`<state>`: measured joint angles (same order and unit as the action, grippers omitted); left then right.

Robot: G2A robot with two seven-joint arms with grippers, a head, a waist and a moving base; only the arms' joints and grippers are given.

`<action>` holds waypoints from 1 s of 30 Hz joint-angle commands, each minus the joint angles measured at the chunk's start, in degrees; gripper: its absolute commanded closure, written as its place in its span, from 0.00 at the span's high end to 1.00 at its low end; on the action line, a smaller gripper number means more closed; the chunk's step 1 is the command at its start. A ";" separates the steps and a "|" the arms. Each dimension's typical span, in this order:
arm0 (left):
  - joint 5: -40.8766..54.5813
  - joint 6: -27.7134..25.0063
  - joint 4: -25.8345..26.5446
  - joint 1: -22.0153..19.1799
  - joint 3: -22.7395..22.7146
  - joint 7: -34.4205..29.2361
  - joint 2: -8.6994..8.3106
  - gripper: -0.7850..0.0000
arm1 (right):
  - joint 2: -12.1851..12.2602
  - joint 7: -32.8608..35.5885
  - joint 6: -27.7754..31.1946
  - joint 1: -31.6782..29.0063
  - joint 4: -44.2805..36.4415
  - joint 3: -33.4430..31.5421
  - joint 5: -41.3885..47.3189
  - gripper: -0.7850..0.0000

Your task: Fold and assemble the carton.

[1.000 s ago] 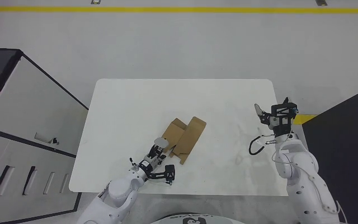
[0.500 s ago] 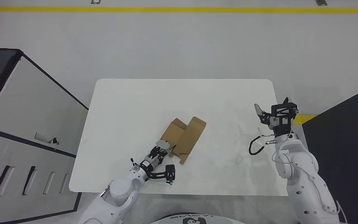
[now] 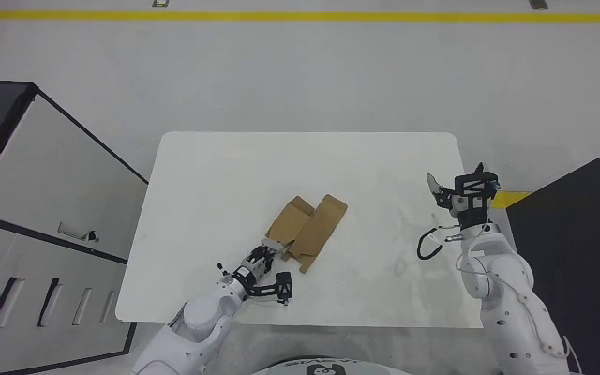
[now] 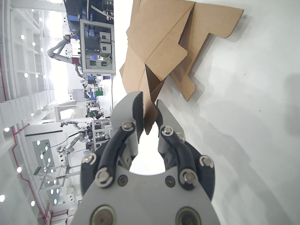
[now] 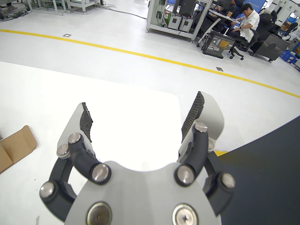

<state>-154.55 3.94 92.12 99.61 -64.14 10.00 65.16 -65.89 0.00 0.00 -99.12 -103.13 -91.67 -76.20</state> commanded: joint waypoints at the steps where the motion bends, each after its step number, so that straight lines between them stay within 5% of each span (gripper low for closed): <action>1: -0.09 1.03 0.49 0.11 -0.22 0.74 -0.09 0.00 | 0.00 0.00 0.00 0.00 0.00 0.00 0.00 1.00; 20: -11.92 8.71 15.96 5.54 -5.11 9.19 -2.26 0.00 | 0.06 -0.62 0.66 0.19 -0.25 -0.21 -0.80 1.00; 24: -11.92 8.71 15.96 5.54 -5.11 9.19 -2.26 0.00 | 0.64 -2.38 9.34 -0.13 -0.68 -1.99 -1.72 1.00; 30: -13.63 9.16 15.74 3.84 -4.77 12.60 -2.45 0.00 | 2.27 2.18 33.16 0.17 -0.79 -7.16 3.94 1.00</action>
<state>-167.77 12.74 107.92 103.84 -68.90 21.30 62.78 -63.91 0.66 27.48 -99.17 -104.06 -97.86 -73.43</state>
